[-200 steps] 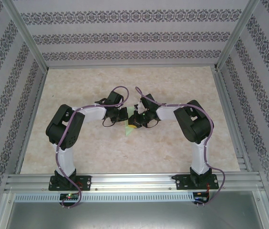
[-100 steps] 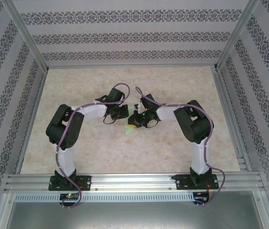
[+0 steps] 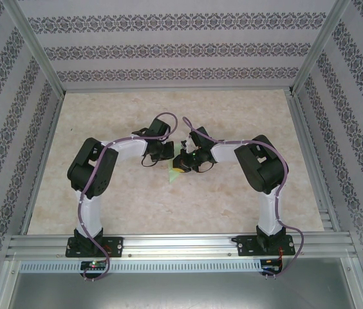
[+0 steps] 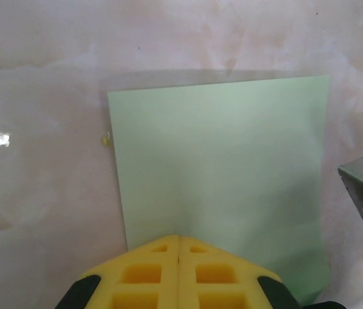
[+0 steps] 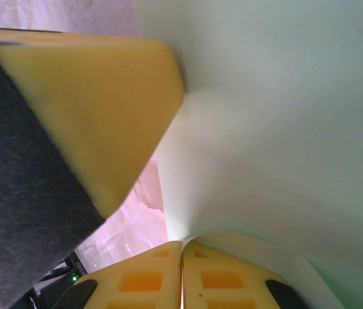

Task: Fold a paper plane with a square sheet of paper (pick it up from the middle)
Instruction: Third fold the triangle at the center of the table.

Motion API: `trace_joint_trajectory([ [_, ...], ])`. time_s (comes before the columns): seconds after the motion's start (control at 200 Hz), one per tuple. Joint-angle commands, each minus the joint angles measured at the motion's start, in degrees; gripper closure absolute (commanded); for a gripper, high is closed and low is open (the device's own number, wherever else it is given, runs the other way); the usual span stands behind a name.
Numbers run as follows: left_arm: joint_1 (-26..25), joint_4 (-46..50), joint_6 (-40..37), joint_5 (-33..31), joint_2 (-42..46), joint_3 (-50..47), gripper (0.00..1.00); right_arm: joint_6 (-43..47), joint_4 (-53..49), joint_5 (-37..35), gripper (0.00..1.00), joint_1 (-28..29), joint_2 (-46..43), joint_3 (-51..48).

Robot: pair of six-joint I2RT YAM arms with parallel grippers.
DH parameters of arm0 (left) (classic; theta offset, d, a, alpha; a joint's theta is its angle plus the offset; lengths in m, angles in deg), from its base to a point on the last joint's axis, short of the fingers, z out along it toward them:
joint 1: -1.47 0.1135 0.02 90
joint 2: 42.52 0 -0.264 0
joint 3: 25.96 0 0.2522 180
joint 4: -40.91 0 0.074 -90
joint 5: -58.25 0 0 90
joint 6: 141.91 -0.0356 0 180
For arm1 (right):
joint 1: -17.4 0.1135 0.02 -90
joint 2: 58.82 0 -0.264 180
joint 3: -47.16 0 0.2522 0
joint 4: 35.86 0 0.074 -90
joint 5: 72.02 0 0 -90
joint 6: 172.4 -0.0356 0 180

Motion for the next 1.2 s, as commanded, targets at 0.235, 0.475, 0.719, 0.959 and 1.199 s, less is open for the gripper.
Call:
trace_joint_trajectory([
  [0.235, -0.5, 1.73, -0.81, -0.19, -0.81, -1.32, 0.99, 0.68, 3.04, -0.62, 0.91, -0.42, 1.04, 0.06],
  [0.475, -0.46, 1.48, -0.82, 0.19, -0.9, -1.59, 1.0, 0.29, 3.7, -0.54, 0.9, -0.42, 1.02, 0.12],
  [0.719, -0.46, 1.1, -0.66, 0.6, -0.82, -1.76, 1.0, 1.02, 2.11, -1.49, 0.9, -0.42, 2.05, 0.15],
  [0.959, -0.41, 2.84, -0.61, -0.55, 0.77, -0.41, 0.97, 2.16, -0.38, -3.42, 0.89, -0.42, 2.91, 0.72],
  [1.199, 2.14, 5.28, 4.57, -5.98, 6.98, -2.06, 0.91, 3.32, -2.67, -4.82, 0.83, -0.33, 3.31, 0.85],
])
